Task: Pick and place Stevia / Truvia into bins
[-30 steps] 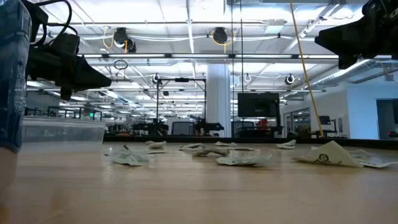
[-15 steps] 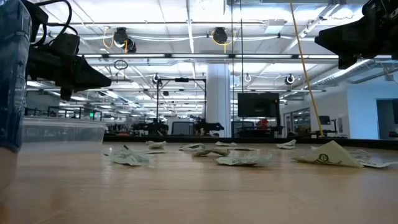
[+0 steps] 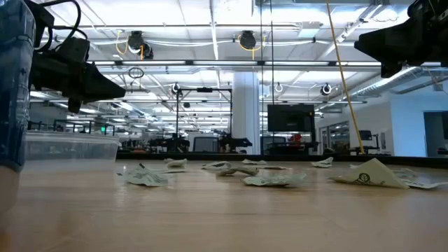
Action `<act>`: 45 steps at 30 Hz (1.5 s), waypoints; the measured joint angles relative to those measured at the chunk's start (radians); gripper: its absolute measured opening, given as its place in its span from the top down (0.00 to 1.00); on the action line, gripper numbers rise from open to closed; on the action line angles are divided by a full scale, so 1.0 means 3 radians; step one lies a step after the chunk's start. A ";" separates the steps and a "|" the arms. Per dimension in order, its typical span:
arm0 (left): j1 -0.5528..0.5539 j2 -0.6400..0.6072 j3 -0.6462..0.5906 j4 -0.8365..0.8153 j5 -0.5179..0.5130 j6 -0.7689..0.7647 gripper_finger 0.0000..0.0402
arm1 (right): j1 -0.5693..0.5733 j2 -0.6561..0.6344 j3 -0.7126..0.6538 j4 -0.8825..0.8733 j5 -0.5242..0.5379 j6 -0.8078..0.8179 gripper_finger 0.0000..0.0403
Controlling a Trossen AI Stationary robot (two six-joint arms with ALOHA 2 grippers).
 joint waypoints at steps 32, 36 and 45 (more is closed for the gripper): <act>0.0032 0.0001 0.0000 -0.0004 0.0190 -0.0031 0.90 | 0.0000 -0.0001 0.0000 0.0037 0.0000 -0.0081 0.78; 0.0032 0.0001 -0.0001 0.0000 0.0467 -0.0200 0.90 | -0.0001 -0.0001 0.0000 0.0030 0.0000 -0.0110 0.78; 0.0032 0.0001 0.0000 0.0053 0.0445 -0.0256 0.90 | -0.0001 0.0000 0.0000 0.0181 0.0002 0.0274 0.78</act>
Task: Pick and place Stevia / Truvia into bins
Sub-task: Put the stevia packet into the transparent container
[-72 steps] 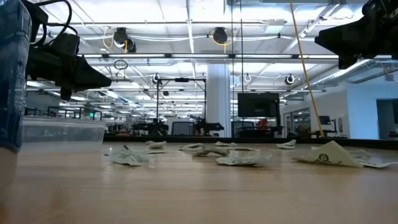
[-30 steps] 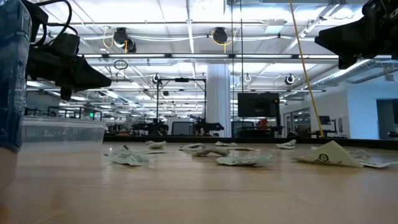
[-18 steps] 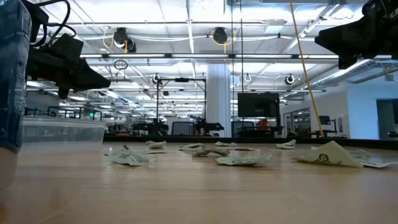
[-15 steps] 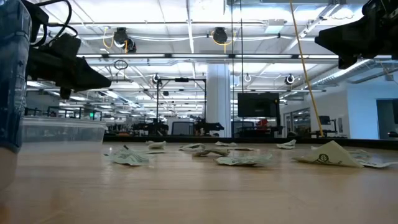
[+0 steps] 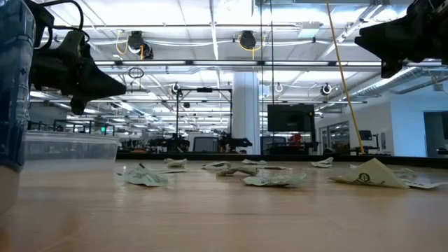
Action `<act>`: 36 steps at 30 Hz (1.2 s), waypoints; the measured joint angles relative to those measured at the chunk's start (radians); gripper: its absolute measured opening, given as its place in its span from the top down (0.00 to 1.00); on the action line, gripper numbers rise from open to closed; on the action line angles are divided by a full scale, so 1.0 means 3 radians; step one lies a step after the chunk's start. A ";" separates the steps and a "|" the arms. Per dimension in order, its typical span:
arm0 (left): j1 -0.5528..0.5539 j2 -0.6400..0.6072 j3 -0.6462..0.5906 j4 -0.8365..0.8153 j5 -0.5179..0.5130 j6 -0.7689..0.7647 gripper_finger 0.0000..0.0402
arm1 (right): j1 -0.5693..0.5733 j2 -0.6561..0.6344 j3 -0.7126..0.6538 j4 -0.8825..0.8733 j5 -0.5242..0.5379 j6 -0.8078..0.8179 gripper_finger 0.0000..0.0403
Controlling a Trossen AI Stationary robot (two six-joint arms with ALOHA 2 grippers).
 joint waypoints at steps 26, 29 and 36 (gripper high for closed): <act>0.0006 0.0071 0.0063 0.0141 -0.0219 -0.0585 0.90 | -0.0535 0.0511 0.0602 0.0041 0.1655 -0.0977 0.78; 0.0041 0.0071 0.0310 0.0292 -0.0376 -0.0273 0.90 | -0.0727 0.0817 0.0907 0.0065 0.1748 -0.1217 0.78; 0.0270 0.0285 0.1402 -0.0455 -0.0513 0.0690 0.90 | -0.1161 0.1594 0.1437 -0.0166 0.1730 -0.1239 0.78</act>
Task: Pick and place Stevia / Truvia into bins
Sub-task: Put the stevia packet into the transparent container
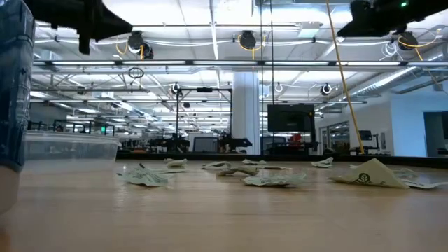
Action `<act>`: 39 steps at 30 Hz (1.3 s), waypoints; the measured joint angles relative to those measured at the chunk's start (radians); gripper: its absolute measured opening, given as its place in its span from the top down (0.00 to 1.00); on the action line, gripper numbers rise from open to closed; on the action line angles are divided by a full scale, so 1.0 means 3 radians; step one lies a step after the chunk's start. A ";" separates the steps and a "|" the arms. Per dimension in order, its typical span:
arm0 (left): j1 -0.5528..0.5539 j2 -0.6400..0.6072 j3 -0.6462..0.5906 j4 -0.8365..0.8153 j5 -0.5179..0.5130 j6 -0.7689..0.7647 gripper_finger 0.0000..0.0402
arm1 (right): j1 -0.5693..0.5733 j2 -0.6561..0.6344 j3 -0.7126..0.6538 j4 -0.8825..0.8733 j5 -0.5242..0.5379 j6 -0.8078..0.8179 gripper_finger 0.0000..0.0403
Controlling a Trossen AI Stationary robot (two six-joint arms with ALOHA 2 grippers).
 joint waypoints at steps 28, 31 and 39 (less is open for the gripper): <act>0.0500 0.1331 0.0627 -0.0127 -0.0027 0.0133 0.90 | -0.2845 0.2707 0.0098 -0.0657 -0.2862 0.1973 0.65; 0.0500 0.1330 0.0627 -0.0127 -0.0027 0.0133 0.90 | -0.2899 0.2849 0.0098 -0.0643 -0.2864 0.2088 0.60; 0.0500 0.1330 0.0627 -0.0124 -0.0024 0.0131 0.90 | -0.2990 0.2879 0.0097 -0.0540 -0.3055 0.2287 0.56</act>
